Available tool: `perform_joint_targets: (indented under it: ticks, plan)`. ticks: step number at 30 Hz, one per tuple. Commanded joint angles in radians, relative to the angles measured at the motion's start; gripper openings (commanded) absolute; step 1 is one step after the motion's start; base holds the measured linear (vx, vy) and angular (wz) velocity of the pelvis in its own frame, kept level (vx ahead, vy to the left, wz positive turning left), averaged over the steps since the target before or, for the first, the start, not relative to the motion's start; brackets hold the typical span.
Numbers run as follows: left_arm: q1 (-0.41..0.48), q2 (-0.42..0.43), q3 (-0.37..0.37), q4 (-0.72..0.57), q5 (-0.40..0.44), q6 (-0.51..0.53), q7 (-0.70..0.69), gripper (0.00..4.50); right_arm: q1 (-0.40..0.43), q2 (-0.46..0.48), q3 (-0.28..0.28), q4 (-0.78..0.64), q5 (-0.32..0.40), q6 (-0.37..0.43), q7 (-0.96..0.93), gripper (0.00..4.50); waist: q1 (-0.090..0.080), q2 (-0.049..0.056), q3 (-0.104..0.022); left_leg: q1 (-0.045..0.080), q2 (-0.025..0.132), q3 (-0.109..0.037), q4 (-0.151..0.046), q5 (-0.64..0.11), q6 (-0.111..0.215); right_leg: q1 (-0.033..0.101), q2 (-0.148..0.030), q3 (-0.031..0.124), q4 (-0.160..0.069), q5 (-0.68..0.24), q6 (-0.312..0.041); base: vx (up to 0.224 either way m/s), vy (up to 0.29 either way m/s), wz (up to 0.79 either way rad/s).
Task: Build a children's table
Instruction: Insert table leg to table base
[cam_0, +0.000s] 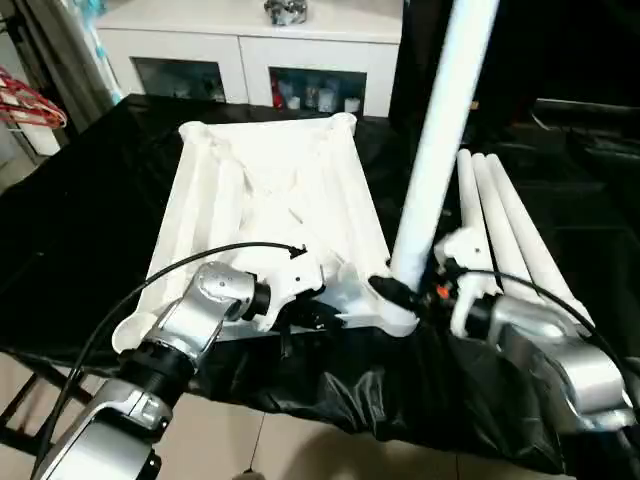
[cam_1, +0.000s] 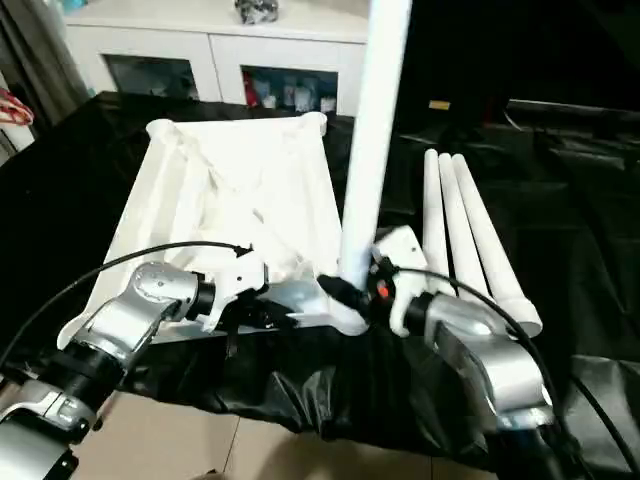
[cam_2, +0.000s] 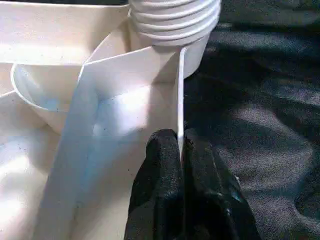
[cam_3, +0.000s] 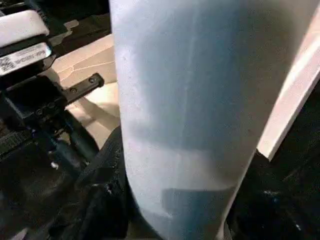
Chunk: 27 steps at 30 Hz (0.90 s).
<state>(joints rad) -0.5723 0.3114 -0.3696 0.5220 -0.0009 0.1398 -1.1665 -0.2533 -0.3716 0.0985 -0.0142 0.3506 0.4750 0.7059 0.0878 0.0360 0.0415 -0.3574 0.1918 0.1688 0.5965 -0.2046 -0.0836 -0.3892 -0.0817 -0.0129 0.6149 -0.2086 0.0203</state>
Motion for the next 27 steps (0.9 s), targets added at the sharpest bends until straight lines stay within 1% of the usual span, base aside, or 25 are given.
perform_joint_targets:
  ticks: [1,3,4,6,8,9,10,14,15,16,17,18,19,21,22,25,27]
  plan:
    - [-0.014,-0.016,0.028,-0.008,-0.050,-0.024,-0.017,0.00,-0.009,0.002,0.014,0.029,-0.013,-0.009,0.002,1.94,-0.002,-0.016,-0.056,0.000,0.021,0.001,-0.071,-0.120,0.030,0.044,-0.042,0.023,-0.063,-0.055,-0.239,0.000,0.000,0.00]
    - [-0.014,-0.011,0.030,-0.009,-0.052,-0.023,-0.024,0.00,-0.022,0.006,0.018,0.057,-0.017,-0.020,0.005,1.94,-0.001,-0.019,-0.057,-0.001,0.021,0.000,-0.072,-0.113,0.032,0.045,-0.042,0.022,-0.061,-0.051,-0.239,0.000,0.000,0.00]
    - [-0.014,-0.010,0.034,-0.005,-0.057,-0.024,-0.033,0.00,-0.036,0.011,0.020,0.082,-0.024,-0.028,0.013,1.94,-0.002,-0.025,-0.056,-0.002,0.021,0.001,-0.072,-0.108,0.035,0.046,-0.042,0.022,-0.061,-0.046,-0.238,0.000,0.000,0.00]
    - [-0.015,-0.010,0.036,-0.004,-0.057,-0.024,-0.036,0.00,-0.040,0.013,0.020,0.089,-0.027,-0.030,0.016,1.94,-0.001,-0.021,-0.057,-0.001,0.021,0.002,-0.070,-0.102,0.039,0.044,-0.042,0.022,-0.060,-0.041,-0.240,0.000,0.000,0.00]
    - [-0.019,-0.010,0.041,0.004,-0.054,-0.028,-0.031,0.00,-0.051,0.010,0.025,0.113,-0.028,-0.032,0.039,1.94,-0.001,-0.022,-0.057,-0.002,0.021,0.002,-0.070,-0.099,0.044,0.045,-0.042,0.022,-0.059,-0.035,-0.242,0.000,0.000,0.00]
    - [-0.021,-0.013,0.048,0.008,-0.058,-0.026,-0.025,0.00,-0.052,0.007,0.028,0.117,-0.027,-0.032,0.048,1.94,-0.001,-0.028,-0.057,-0.002,0.021,0.002,-0.070,-0.094,0.049,0.045,-0.043,0.022,-0.059,-0.035,-0.243,0.000,0.000,0.00]
    - [-0.022,-0.016,0.054,0.010,-0.063,-0.024,-0.023,0.00,-0.050,0.005,0.029,0.118,-0.026,-0.033,0.052,1.94,0.000,-0.026,-0.056,-0.001,0.022,0.003,-0.070,-0.096,0.050,0.044,-0.043,0.022,-0.061,-0.046,-0.241,0.000,0.000,0.00]
    - [-0.024,-0.016,0.070,0.013,-0.076,-0.024,-0.022,0.00,-0.042,-0.004,0.031,0.108,-0.018,-0.031,0.058,1.94,0.000,-0.029,-0.054,-0.002,0.022,0.003,-0.071,-0.098,0.052,0.044,-0.044,0.022,-0.062,-0.064,-0.235,0.000,0.000,0.00]
    - [-0.021,-0.013,0.073,0.015,-0.078,-0.027,-0.023,0.00,-0.038,-0.004,0.029,0.104,-0.016,-0.030,0.058,1.94,0.000,-0.028,-0.054,-0.001,0.022,0.003,-0.071,-0.105,0.050,0.043,-0.044,0.023,-0.064,-0.082,-0.232,0.000,0.000,0.00]
    - [-0.016,-0.009,0.077,0.018,-0.078,-0.031,-0.021,0.00,-0.034,-0.001,0.027,0.102,-0.016,-0.031,0.057,1.94,0.000,-0.025,-0.054,-0.001,0.022,0.003,-0.072,-0.107,0.049,0.042,-0.044,0.023,-0.064,-0.086,-0.231,0.000,0.000,0.00]
    - [-0.014,-0.009,0.078,0.018,-0.078,-0.032,-0.020,0.00,-0.032,-0.001,0.027,0.101,-0.016,-0.031,0.057,1.94,0.000,-0.026,-0.055,-0.001,0.022,0.003,-0.071,-0.106,0.048,0.043,-0.044,0.023,-0.064,-0.084,-0.230,0.000,0.000,0.00]
    - [-0.006,-0.007,0.080,0.015,-0.080,-0.032,-0.020,0.00,-0.028,0.000,0.026,0.100,-0.016,-0.031,0.058,1.94,-0.001,-0.025,-0.054,-0.002,0.022,0.003,-0.072,-0.108,0.046,0.043,-0.043,0.023,-0.064,-0.080,-0.230,0.000,0.000,0.00]
    - [-0.001,-0.005,0.082,0.012,-0.081,-0.031,-0.019,0.00,-0.025,-0.001,0.025,0.099,-0.017,-0.032,0.060,1.94,-0.002,-0.028,-0.054,-0.003,0.021,0.002,-0.073,-0.110,0.045,0.044,-0.043,0.023,-0.065,-0.084,-0.227,0.000,0.000,0.00]
    - [0.002,-0.005,0.084,0.010,-0.083,-0.030,-0.019,0.00,-0.024,-0.001,0.024,0.100,-0.018,-0.033,0.062,1.94,-0.003,-0.027,-0.053,-0.002,0.022,0.002,-0.073,-0.121,0.043,0.042,-0.044,0.023,-0.067,-0.104,-0.225,0.000,0.000,0.00]
    - [0.006,-0.005,0.088,0.008,-0.086,-0.031,-0.019,0.00,-0.022,-0.002,0.023,0.101,-0.018,-0.034,0.062,1.94,-0.004,-0.030,-0.053,-0.002,0.022,0.003,-0.073,-0.123,0.042,0.042,-0.044,0.023,-0.068,-0.111,-0.223,0.000,0.000,0.00]
    - [0.016,-0.009,0.101,0.009,-0.091,-0.034,-0.012,0.00,-0.021,-0.010,0.025,0.111,-0.026,-0.038,0.064,1.94,-0.006,-0.026,-0.052,-0.003,0.022,0.002,-0.074,-0.129,0.039,0.041,-0.045,0.023,-0.069,-0.130,-0.221,0.000,0.000,0.00]
    - [0.019,-0.012,0.103,0.006,-0.094,-0.034,-0.016,0.00,-0.020,-0.013,0.025,0.118,-0.031,-0.042,0.065,1.94,-0.008,-0.026,-0.053,-0.002,0.023,0.002,-0.075,-0.129,0.037,0.041,-0.043,0.023,-0.068,-0.119,-0.223,0.000,0.000,0.00]
